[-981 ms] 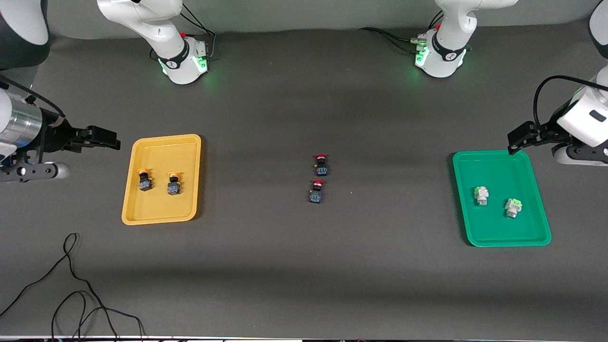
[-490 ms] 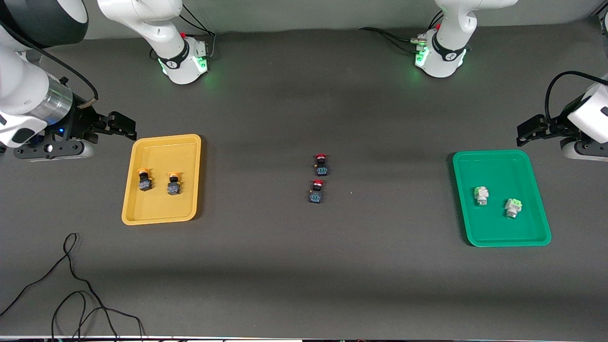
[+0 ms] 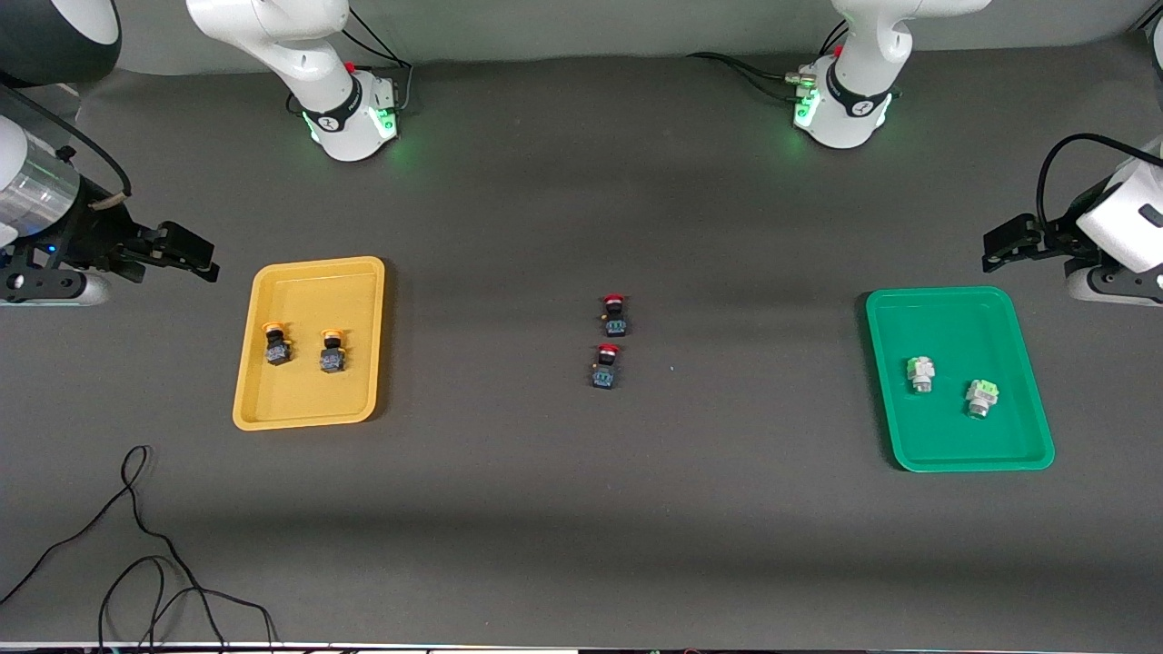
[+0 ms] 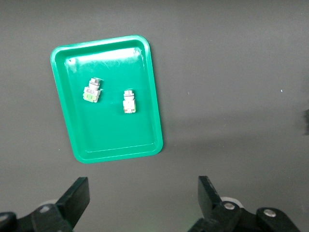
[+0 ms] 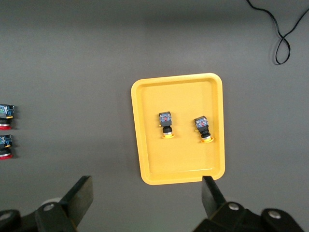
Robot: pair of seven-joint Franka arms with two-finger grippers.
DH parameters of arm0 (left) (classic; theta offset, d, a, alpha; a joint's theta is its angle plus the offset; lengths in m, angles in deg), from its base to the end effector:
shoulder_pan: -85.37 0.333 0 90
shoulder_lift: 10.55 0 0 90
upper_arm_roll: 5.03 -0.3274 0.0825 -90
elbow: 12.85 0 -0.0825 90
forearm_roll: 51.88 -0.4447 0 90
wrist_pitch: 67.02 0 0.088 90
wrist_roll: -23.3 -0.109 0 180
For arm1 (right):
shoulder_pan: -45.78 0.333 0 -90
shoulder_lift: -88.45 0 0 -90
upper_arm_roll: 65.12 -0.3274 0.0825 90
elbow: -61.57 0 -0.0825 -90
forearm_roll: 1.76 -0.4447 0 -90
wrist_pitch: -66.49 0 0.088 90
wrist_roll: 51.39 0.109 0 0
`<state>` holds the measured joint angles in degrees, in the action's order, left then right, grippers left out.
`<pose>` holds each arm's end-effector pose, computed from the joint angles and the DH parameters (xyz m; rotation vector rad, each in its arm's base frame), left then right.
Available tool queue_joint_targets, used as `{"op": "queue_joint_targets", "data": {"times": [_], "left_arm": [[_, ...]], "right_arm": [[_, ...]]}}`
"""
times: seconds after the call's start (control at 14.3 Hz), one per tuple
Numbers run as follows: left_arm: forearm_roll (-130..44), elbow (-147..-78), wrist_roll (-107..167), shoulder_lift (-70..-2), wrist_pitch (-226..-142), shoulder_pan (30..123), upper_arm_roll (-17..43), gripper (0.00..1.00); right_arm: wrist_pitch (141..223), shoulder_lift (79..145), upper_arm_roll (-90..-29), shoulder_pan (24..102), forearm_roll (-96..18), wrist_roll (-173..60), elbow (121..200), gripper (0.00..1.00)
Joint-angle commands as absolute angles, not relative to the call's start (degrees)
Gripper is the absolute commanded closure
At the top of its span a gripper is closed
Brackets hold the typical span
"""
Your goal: Place green and yellow buttons in trays
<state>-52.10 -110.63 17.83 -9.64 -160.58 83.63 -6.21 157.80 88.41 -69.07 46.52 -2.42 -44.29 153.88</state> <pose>0.6102 -0.0055 0.5765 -3.1349 0.1657 0.0909 0.6139 0.0516 0.6148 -3.1311 0.0664 0.0279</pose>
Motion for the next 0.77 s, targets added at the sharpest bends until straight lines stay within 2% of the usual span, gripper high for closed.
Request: {"op": "queue_joint_targets", "data": {"times": [0.0,0.7], "left_arm": [[-52.50,-111.29,17.59,-8.71,-159.83,83.52,-6.26,0.00],[-52.85,-111.29,17.50,-8.62,-159.83,83.52,-6.35,0.00]], "right_arm": [[157.46,89.42,-69.43,47.28,-1.67,-43.74,152.62,0.00],[154.56,89.42,-69.43,48.33,-1.67,-43.12,152.80,0.00]]}}
